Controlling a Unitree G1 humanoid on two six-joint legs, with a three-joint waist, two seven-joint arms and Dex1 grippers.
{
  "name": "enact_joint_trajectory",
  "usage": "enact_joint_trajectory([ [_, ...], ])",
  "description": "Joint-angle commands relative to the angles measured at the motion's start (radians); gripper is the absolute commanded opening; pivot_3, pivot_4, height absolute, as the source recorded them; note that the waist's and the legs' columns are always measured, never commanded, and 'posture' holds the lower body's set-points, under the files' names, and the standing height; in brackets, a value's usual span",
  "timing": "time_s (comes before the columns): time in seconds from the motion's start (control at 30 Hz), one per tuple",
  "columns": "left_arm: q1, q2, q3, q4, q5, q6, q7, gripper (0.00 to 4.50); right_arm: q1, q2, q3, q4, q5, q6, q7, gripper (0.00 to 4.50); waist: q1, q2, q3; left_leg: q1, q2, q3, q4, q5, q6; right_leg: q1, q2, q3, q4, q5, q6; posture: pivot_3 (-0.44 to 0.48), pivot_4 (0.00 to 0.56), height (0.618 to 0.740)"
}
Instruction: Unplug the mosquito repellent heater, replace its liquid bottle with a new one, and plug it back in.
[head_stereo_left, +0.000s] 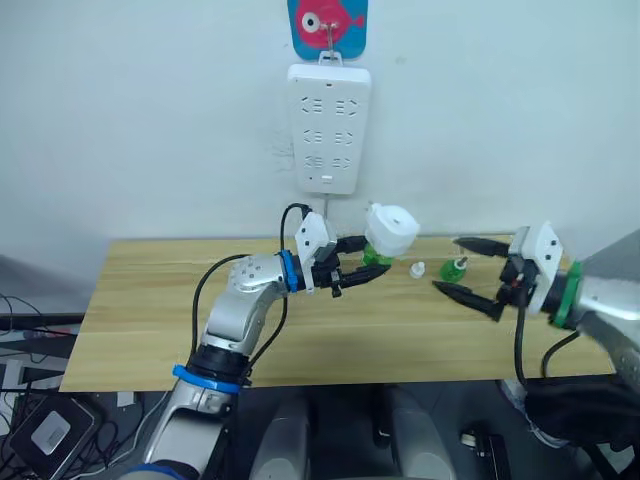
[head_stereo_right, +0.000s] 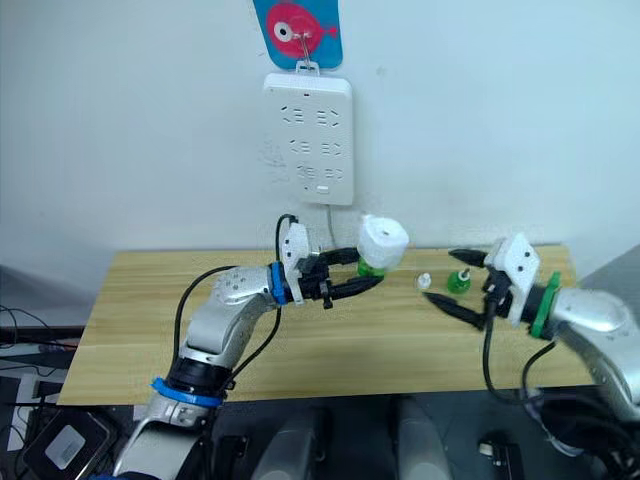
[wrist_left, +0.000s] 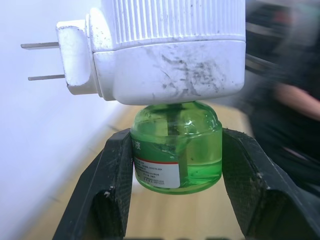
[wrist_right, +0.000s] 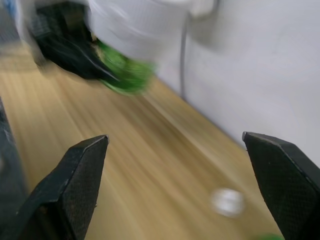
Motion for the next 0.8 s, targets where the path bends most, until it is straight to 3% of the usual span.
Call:
enact_joint_trajectory([
  [0.03, 0.011, -0.039, 0.001, -0.018, 0.043, -0.089, 0.104, 2.22, -0.014, 0.095, -0.028, -0.153, 0.107, 0.135, -0.240, 4.50, 0.001, -0.001, -0.005, 0.000, 0.000, 0.000, 0.000, 0.000, 0.000, 0.000, 0.000, 0.001, 0.000, 0.000, 0.000, -0.049, 0.248, 0.740],
  [0.2, -0.001, -0.057, -0.015, 0.001, 0.042, -0.111, 0.126, 2.22, -0.127, 0.229, -0.006, -0.171, 0.159, 0.229, -0.394, 4.50, 0.001, -0.001, -0.008, 0.001, -0.002, 0.000, 0.001, 0.000, 0.000, 0.001, 0.000, 0.001, 0.000, 0.000, 0.000, -0.055, 0.248, 0.740],
  [0.4, -0.007, -0.048, -0.022, -0.013, 0.013, -0.089, 0.086, 2.22, -0.242, 0.306, 0.022, -0.129, 0.143, 0.295, -0.436, 4.50, -0.005, 0.000, -0.009, 0.000, -0.001, -0.002, -0.001, -0.001, 0.001, 0.000, 0.001, 0.000, 0.000, 0.000, 0.000, -0.047, 0.246, 0.740],
  [0.8, -0.005, -0.045, -0.034, -0.028, 0.001, -0.090, 0.079, 2.22, -0.313, 0.438, 0.008, -0.069, 0.164, 0.357, -0.483, 4.50, -0.015, 0.000, -0.009, 0.000, -0.001, -0.002, -0.001, -0.001, 0.001, 0.000, 0.002, 0.000, 0.000, 0.000, 0.000, -0.039, 0.245, 0.740],
])
